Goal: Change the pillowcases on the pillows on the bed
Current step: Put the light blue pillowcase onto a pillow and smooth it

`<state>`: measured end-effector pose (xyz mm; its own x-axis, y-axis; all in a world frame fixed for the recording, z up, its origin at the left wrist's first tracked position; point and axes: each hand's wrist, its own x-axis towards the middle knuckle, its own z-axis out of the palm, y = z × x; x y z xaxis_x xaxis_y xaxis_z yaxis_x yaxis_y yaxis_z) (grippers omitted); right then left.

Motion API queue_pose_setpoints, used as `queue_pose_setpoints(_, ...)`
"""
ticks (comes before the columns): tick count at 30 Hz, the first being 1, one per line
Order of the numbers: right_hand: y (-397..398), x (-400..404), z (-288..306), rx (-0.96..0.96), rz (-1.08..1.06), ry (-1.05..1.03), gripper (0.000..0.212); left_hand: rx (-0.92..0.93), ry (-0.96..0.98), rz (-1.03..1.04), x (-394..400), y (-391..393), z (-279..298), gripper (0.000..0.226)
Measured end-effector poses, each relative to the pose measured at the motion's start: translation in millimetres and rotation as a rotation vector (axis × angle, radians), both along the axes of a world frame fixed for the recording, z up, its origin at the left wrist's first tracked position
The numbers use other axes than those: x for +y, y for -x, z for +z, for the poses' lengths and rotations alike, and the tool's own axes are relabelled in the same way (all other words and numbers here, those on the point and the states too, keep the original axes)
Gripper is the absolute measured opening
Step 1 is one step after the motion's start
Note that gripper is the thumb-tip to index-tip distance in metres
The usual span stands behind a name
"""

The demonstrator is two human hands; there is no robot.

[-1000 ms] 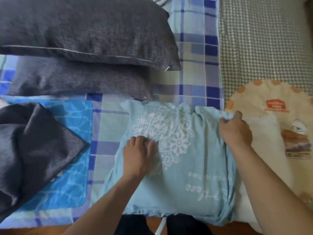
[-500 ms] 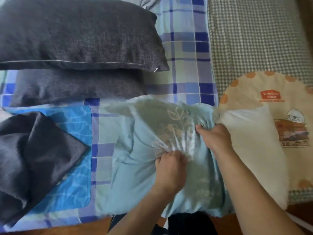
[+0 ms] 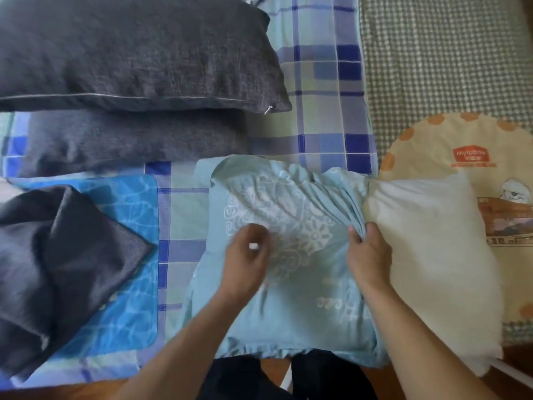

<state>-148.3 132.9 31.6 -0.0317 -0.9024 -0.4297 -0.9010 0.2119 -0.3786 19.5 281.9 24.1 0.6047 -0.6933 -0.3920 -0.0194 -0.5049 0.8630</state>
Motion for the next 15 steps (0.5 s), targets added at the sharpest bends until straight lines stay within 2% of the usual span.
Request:
queue_pose_setpoints(2,12.9,-9.6,1.4,-0.007,0.029,0.017,0.027,-0.227,-0.201,0.222,18.4,-53.3,-28.3,0.003)
queue_pose_setpoints(4,12.0,-11.5,3.7,0.054,0.132,-0.004,0.031,-0.107,-0.467,0.203,19.0,-96.6,-59.5,0.045)
queue_pose_setpoints(6,14.6,-11.1,6.6,0.16,0.296,0.136,0.033,0.07,-0.568,0.067,10.2,-109.1,-74.7,0.065)
queue_pose_setpoints(8,33.4,-21.5,4.0,0.296,0.371,0.283,0.034,0.105,-0.549,0.037,-2.8,-100.2,-76.3,0.065)
queue_pose_setpoints(10,56.7,-29.2,4.4,0.417,0.173,0.153,0.044,0.124,-0.497,-0.021,-14.4,-79.0,-66.2,0.059)
queue_pose_setpoints(11,62.1,-31.6,0.8,0.416,0.116,0.107,0.045,0.126,-0.424,-0.006,-20.9,-69.6,-61.5,0.053)
queue_pose_setpoints(13,58.2,-32.6,-4.5,0.327,0.166,0.117,0.037,0.065,-0.247,0.14,-32.4,-59.4,-49.2,0.035)
queue_pose_setpoints(15,51.8,-35.1,3.2,0.268,0.172,0.07,0.037,0.076,-0.172,0.221,-42.1,-62.9,-35.9,0.033)
